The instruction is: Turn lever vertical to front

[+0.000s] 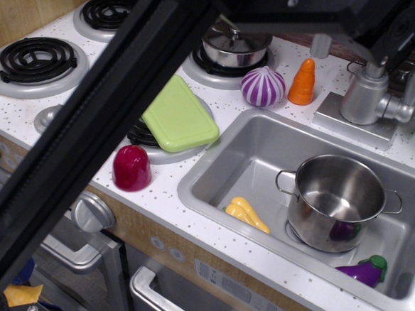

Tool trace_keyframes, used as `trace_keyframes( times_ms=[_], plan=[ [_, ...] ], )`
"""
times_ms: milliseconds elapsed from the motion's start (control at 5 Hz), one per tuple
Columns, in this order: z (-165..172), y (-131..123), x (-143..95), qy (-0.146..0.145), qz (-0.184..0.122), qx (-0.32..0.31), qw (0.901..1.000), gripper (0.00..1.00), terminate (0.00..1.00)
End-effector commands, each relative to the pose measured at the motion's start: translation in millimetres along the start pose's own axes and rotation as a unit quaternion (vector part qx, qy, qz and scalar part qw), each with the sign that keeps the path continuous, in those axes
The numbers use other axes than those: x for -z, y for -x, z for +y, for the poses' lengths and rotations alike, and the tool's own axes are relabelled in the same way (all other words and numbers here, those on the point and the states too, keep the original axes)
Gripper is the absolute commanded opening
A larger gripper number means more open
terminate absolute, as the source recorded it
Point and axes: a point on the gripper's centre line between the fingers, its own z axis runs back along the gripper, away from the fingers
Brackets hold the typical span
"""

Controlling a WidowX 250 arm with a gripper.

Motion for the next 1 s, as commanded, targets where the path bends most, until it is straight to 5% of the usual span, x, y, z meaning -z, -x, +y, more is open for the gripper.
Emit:
trace_keyframes(
  times_ms=[0,200,600,800],
  plan=[
    [10.6,-20.5,-26.2,0.012,-0.047,-0.018,0.9987,1.0,0.0],
    [9.7,-21.1,-25.6,0.004,-0.053,-0.022,0.9983,0.0,0.0],
    [7.2,-14.7,-21.9,0.022,-0.045,-0.047,0.9976,0.0,0.0],
    [-4.5,3.8,-17.5,0.047,-0.013,-0.089,0.9948,0.0,0.0]
  ],
)
